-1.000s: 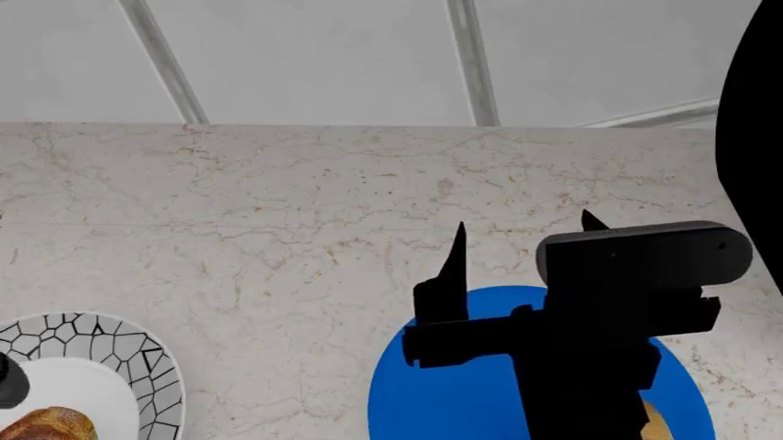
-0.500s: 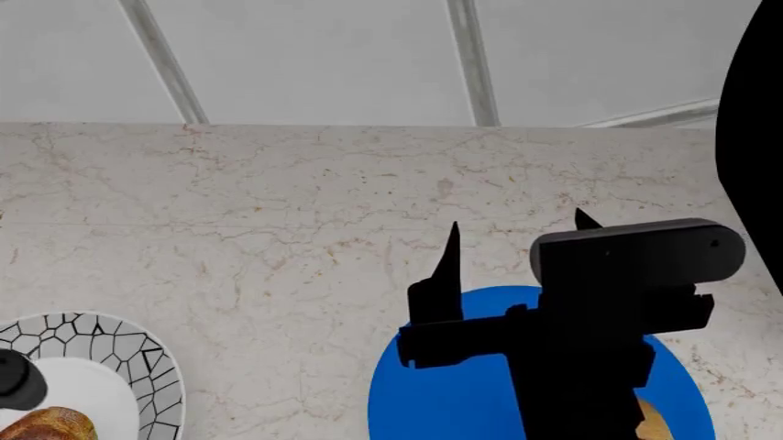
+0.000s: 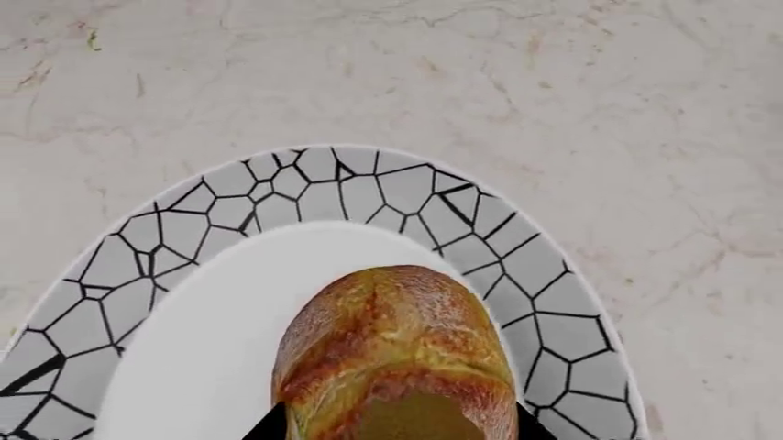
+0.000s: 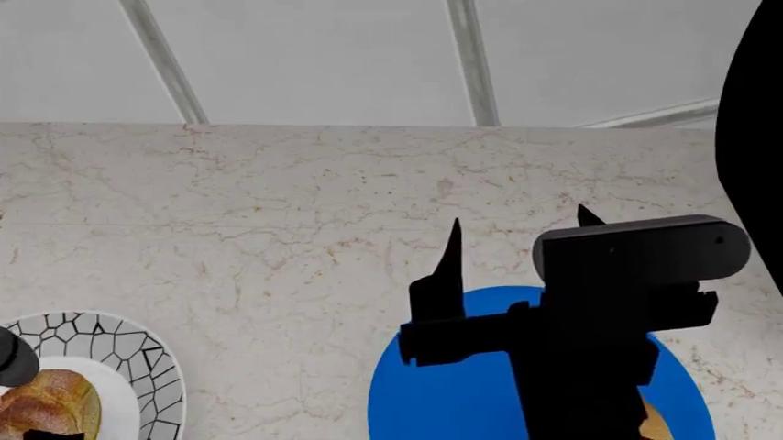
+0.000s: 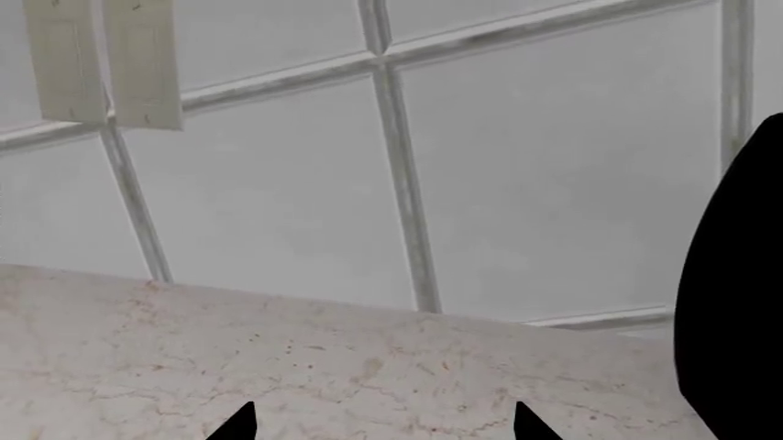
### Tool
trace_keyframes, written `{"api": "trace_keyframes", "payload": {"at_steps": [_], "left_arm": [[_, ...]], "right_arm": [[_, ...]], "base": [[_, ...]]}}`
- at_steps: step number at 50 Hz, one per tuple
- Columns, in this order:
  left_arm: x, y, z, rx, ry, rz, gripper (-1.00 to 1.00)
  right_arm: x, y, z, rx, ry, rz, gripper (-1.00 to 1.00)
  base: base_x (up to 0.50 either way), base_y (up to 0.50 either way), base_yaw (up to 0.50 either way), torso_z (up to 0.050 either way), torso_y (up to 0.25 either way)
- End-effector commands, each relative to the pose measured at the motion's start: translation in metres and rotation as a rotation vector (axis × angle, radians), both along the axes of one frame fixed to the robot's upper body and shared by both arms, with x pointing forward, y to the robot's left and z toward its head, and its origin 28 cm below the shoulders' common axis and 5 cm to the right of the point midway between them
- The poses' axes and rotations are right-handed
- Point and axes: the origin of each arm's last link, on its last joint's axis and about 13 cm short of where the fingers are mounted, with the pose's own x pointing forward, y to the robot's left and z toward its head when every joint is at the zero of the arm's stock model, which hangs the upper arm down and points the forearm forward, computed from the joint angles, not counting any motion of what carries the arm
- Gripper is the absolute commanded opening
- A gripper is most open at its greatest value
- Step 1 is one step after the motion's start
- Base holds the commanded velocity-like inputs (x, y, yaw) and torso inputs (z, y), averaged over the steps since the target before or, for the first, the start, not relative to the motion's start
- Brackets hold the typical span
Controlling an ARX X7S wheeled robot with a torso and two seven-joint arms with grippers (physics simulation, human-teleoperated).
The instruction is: Place all breads on the cutting board.
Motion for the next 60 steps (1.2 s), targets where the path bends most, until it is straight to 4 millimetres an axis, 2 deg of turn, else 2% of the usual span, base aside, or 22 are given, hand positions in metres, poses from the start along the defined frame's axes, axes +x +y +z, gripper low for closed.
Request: {"api": "trace_keyframes", "payload": {"at_steps": [1,3,5,8,11,14,16,19,21,24,27,30,35,40,41,46,48,49,53,54,58,60], "left_arm": [[-0.009,-0.001,0.039,-0.031,-0.168,0.029,-1.00],[-0.017,0.002,0.073,-0.028,-0.250,0.053,-1.00],[-0.020,0.003,0.073,-0.030,-0.285,0.063,-1.00],[-0.031,0.004,0.108,-0.025,-0.372,0.078,-1.00],[-0.041,0.001,0.095,-0.038,-0.447,0.094,-1.00],[-0.048,-0.004,0.071,-0.039,-0.476,0.071,-1.00],[-0.053,-0.003,0.091,-0.044,-0.492,0.074,-1.00],[-0.051,-0.004,0.096,-0.031,-0.497,0.060,-1.00],[-0.049,-0.003,0.096,-0.037,-0.494,0.061,-1.00],[-0.045,-0.005,0.089,-0.058,-0.491,0.050,-1.00],[-0.039,-0.011,0.077,-0.066,-0.467,0.011,-1.00],[-0.035,-0.012,0.078,-0.053,-0.505,0.005,-1.00],[-0.033,-0.012,0.073,-0.057,-0.493,-0.002,-1.00],[-0.033,-0.012,0.072,-0.050,-0.492,-0.003,-1.00],[-0.033,-0.012,0.071,-0.051,-0.490,-0.001,-1.00],[-0.032,-0.012,0.070,-0.055,-0.492,-0.003,-1.00],[-0.031,-0.012,0.066,-0.060,-0.487,-0.012,-1.00],[-0.031,-0.012,0.067,-0.060,-0.486,-0.013,-1.00],[-0.031,-0.010,0.066,-0.054,-0.480,-0.009,-1.00],[-0.031,-0.011,0.067,-0.053,-0.484,-0.008,-1.00],[-0.030,-0.013,0.068,-0.052,-0.480,-0.010,-1.00],[-0.030,-0.013,0.069,-0.052,-0.481,-0.009,-1.00]], "right_arm": [[0.001,-0.001,0.003,-0.007,-0.007,0.001,1.00],[0.001,0.001,0.002,-0.008,-0.006,0.002,1.00],[0.001,0.001,0.002,-0.008,-0.007,0.001,1.00],[0.000,0.000,0.005,-0.012,-0.015,-0.001,1.00],[0.000,-0.003,0.006,-0.032,-0.021,-0.015,1.00],[-0.004,-0.012,0.027,-0.051,-0.044,-0.029,1.00],[-0.005,-0.016,0.038,-0.082,-0.061,-0.046,1.00],[-0.014,-0.019,0.050,-0.085,-0.058,-0.031,1.00],[-0.024,-0.023,0.068,-0.087,-0.039,-0.035,1.00],[-0.021,-0.043,0.093,-0.100,0.000,-0.203,1.00],[-0.037,-0.036,0.100,-0.074,0.027,-0.250,1.00],[-0.067,-0.034,0.108,-0.093,0.124,-0.106,1.00],[-0.079,-0.039,0.116,-0.036,0.198,-0.128,1.00],[-0.086,-0.039,0.124,0.077,0.275,-0.131,1.00],[-0.091,-0.036,0.135,0.167,0.310,-0.130,1.00],[-0.085,-0.034,0.148,0.334,0.276,-0.311,1.00],[-0.094,-0.050,0.179,0.492,0.129,-0.515,1.00],[-0.097,-0.046,0.190,0.593,0.103,-0.494,1.00],[-0.105,-0.034,0.210,0.601,0.074,-0.499,1.00],[-0.105,-0.032,0.211,0.582,0.073,-0.520,1.00],[-0.071,-0.036,0.125,0.344,0.614,-0.740,1.00],[-0.071,-0.035,0.123,0.367,0.640,-0.760,1.00]], "base": [[0.00,0.00,0.00,0.000,0.000],[0.00,0.00,0.00,0.000,0.000],[0.00,0.00,0.00,0.000,0.000],[0.00,0.00,0.00,0.000,0.000],[0.00,0.00,0.00,0.000,0.000],[0.00,0.00,0.00,0.000,0.000],[0.00,0.00,0.00,0.000,0.000],[0.00,0.00,0.00,0.000,0.000],[0.00,0.00,0.00,0.000,0.000],[0.00,0.00,0.00,0.000,0.000],[0.00,0.00,0.00,0.000,0.000],[0.00,0.00,0.00,0.000,0.000],[0.00,0.00,0.00,0.000,0.000],[0.00,0.00,0.00,0.000,0.000],[0.00,0.00,0.00,0.000,0.000],[0.00,0.00,0.00,0.000,0.000],[0.00,0.00,0.00,0.000,0.000],[0.00,0.00,0.00,0.000,0.000],[0.00,0.00,0.00,0.000,0.000],[0.00,0.00,0.00,0.000,0.000],[0.00,0.00,0.00,0.000,0.000],[0.00,0.00,0.00,0.000,0.000]]}}
